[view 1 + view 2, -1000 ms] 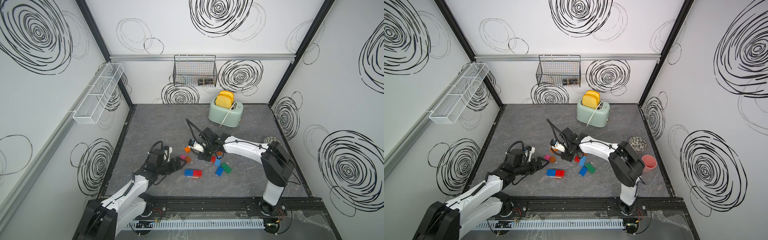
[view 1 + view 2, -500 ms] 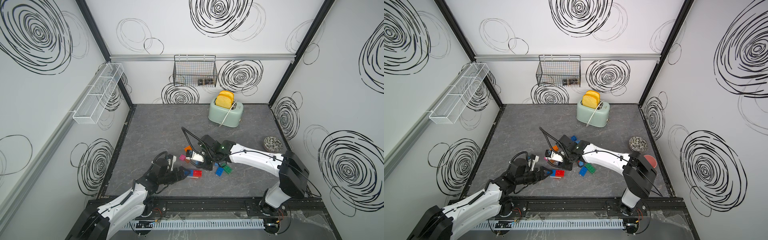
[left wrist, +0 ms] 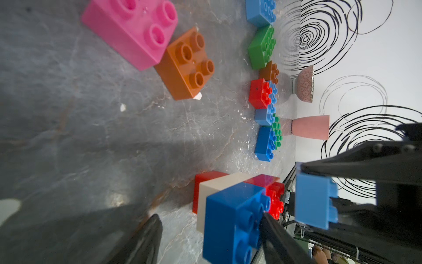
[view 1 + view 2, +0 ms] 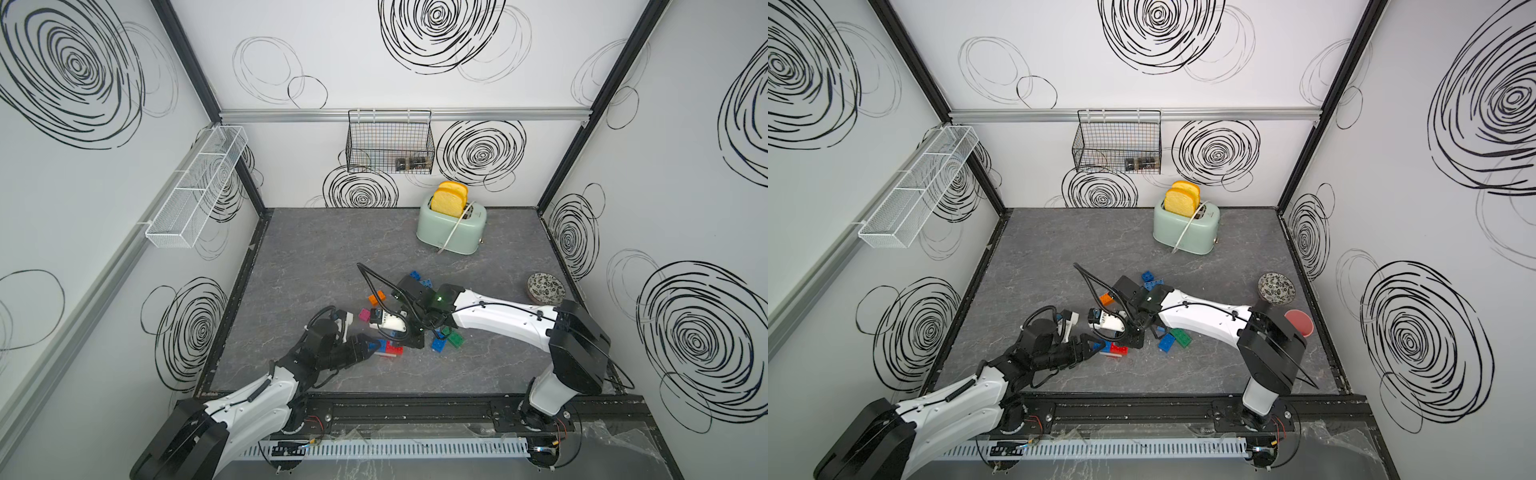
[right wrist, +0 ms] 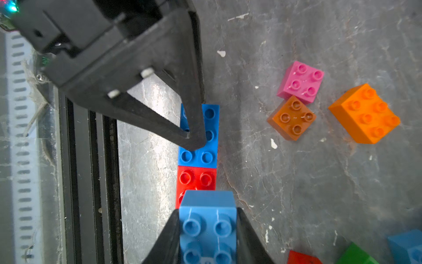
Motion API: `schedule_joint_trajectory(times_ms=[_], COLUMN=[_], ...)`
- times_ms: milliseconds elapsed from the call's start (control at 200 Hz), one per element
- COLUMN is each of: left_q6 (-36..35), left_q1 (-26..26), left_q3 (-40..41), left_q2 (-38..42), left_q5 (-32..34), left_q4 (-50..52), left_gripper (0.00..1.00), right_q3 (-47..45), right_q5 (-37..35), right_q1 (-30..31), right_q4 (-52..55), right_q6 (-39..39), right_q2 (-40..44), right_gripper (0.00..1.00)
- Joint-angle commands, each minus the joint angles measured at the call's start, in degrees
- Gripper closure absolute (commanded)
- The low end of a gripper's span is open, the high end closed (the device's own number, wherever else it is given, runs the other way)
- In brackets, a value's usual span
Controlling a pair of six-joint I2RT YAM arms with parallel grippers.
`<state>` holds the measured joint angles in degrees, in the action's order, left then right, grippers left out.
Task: Assemble a heart with lego
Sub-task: Assemble the lego brick with the lego brick.
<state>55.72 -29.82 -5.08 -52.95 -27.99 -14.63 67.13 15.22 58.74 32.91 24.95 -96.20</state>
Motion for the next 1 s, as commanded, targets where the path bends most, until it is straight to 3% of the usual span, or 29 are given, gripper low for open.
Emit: schedule_joint_trajectory(times_ms=[0,425,996], left_q6=[0.7,1.8,1.6], left_q1=[-0.4,-1.0,-1.0], left_q3=[0.9,3.1,4.1], left_q2=[-0.7,-0.9,0.5], left_q5=[1.2,2.2,3.0], left_q4=[-3.3,-4.0,-2.2], left_gripper=[0.31,0.34,0.33], right_q3=[2.2,4.1,-1.7], right_q5=[0.9,-0.9,-7.7], right_q1=[0.6,2.1,4.4], right_q4=[2.2,3.1,0.7], right_q6=[1.3,-2.3,-5.3], right_q2=[-1.3,-4.3,-2.2], right_gripper=[0.74,0.75,0.77])
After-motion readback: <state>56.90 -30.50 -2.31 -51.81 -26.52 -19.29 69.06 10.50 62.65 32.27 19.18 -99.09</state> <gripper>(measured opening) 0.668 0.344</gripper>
